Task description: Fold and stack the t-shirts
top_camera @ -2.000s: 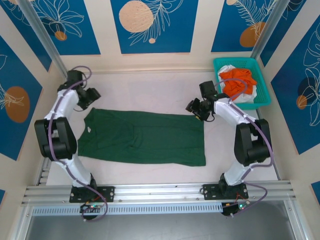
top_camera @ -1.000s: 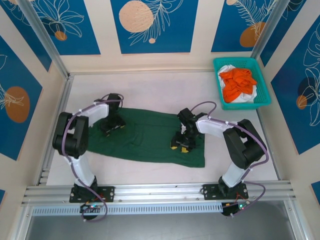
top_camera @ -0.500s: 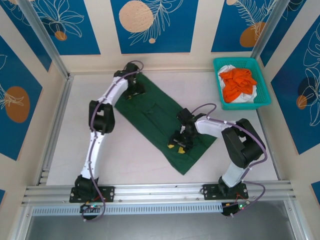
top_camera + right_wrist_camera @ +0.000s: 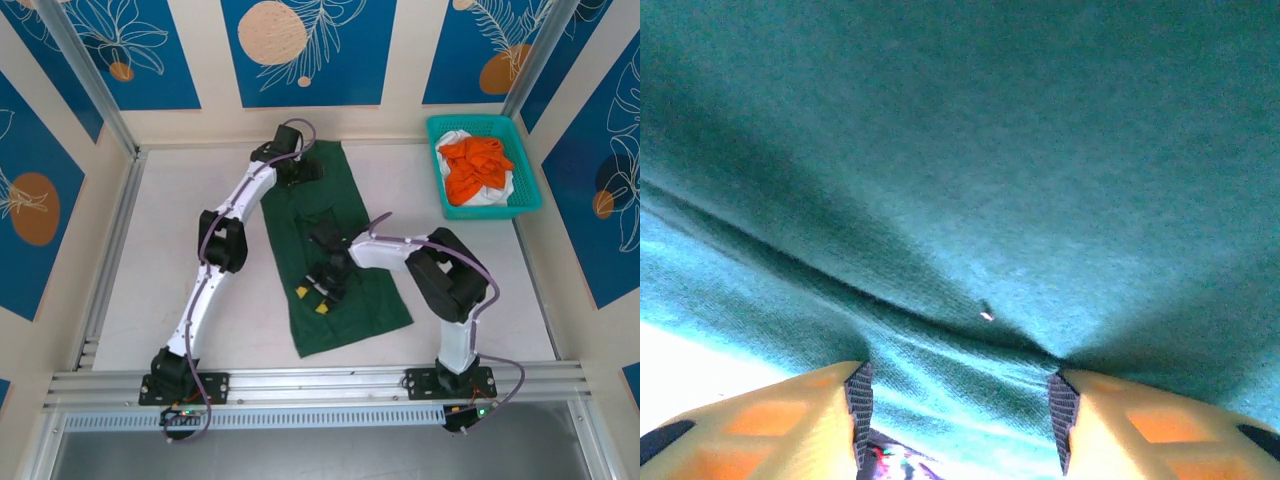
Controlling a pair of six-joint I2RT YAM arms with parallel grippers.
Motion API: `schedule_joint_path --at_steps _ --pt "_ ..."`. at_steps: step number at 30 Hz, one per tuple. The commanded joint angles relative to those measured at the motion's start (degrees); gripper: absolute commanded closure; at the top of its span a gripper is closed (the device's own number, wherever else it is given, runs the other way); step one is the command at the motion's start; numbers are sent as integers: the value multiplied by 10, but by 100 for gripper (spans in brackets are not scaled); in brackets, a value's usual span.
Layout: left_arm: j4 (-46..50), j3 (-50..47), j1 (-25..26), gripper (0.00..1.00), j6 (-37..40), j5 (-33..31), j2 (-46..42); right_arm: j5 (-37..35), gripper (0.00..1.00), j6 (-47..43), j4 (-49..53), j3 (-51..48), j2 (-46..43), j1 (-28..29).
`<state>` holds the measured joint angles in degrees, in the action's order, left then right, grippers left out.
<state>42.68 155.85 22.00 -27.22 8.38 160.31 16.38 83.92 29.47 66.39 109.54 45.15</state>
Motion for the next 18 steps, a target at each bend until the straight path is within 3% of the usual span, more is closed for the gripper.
schedule_joint_path --at_steps 1,7,11,14,18 --pt "12 15 -5 15 30 -31 -49 -3 46 72 -7 42 49 36" --pt "92 15 -37 12 22 -80 -164 13 41 76 -33 90 90 65" --pt "188 -28 -34 12 14 -107 -275 57 37 0 -7 114 78 65" --pt "196 -173 -16 12 -12 -136 -403 23 29 -78 49 129 13 78" --pt "158 -434 17 12 -79 -165 -606 -15 28 -157 111 123 -89 92"
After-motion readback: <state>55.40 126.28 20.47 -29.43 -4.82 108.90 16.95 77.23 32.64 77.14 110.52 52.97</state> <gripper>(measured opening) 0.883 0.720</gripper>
